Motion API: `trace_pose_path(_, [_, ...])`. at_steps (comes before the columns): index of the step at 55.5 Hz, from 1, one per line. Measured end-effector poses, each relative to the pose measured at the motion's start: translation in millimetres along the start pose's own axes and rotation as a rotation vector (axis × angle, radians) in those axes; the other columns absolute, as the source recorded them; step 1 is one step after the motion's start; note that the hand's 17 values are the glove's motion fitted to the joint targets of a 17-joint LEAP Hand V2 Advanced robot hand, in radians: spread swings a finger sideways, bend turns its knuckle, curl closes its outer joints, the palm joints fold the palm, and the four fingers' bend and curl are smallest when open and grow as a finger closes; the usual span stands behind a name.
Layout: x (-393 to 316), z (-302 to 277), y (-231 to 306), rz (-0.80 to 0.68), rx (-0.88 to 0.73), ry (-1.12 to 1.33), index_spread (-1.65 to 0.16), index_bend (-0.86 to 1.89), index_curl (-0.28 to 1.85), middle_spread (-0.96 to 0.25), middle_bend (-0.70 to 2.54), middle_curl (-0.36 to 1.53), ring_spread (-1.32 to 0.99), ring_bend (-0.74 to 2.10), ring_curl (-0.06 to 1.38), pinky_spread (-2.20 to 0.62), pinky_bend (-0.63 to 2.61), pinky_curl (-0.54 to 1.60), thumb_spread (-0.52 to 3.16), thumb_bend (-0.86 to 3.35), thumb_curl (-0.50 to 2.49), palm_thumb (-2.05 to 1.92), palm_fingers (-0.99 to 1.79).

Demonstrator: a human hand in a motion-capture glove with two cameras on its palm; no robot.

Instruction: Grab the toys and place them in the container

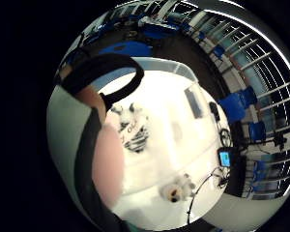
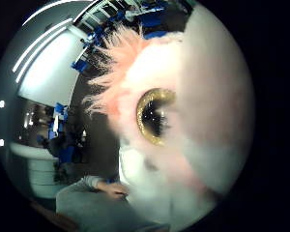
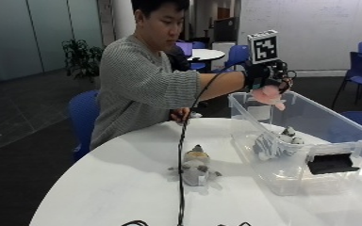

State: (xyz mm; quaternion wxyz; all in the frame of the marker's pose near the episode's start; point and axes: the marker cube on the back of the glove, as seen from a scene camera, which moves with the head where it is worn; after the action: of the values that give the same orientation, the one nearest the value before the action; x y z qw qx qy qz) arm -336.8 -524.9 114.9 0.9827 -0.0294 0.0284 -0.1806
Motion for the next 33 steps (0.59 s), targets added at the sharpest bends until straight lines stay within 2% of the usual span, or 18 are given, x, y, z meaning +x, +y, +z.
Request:
trace_pose_path(8, [-4, 20, -10, -0.013, -0.047, -0.009, -0.36, 0.14, 0.14, -0.30, 0.66, 0.67, -0.47, 1.09, 0.54, -0.40, 1.14, 0.41, 0.77, -0.01, 0.92, 0.61, 0.69])
trace_pose_path(13, [6, 39, -12, 0.066, -0.097, 0.097, -0.36, 0.14, 0.14, -0.30, 0.64, 0.67, -0.47, 1.10, 0.54, -0.40, 1.14, 0.41, 0.78, -0.01, 0.92, 0.60, 0.68])
trace_pose_path(20, [0, 61, -2, 0.033, -0.302, 0.066, -0.35, 0.09, 0.12, -0.30, 0.56, 0.65, -0.44, 1.14, 0.55, -0.40, 1.16, 0.41, 0.95, -0.06, 0.85, 0.45, 0.66])
trace_pose_path(22, [0, 67, 2, 0.029, -0.355, 0.061, -0.35, 0.06, 0.12, -0.29, 0.43, 0.62, -0.41, 1.07, 0.54, -0.35, 1.23, 0.44, 1.00, -0.12, 0.77, 0.30, 0.33])
trace_pose_path(25, [0, 73, 4, 0.032, -0.375, 0.033, -0.35, 0.06, 0.12, -0.28, 0.40, 0.61, -0.36, 1.01, 0.54, -0.30, 1.28, 0.46, 1.05, -0.11, 0.70, 0.19, 0.14])
trace_pose_path(33, [-2, 74, 9, 0.012, -0.370, 0.007, -0.33, 0.08, 0.10, -0.24, 0.34, 0.55, -0.27, 0.96, 0.47, -0.18, 1.39, 0.44, 1.12, -0.05, 0.57, 0.03, 0.03])
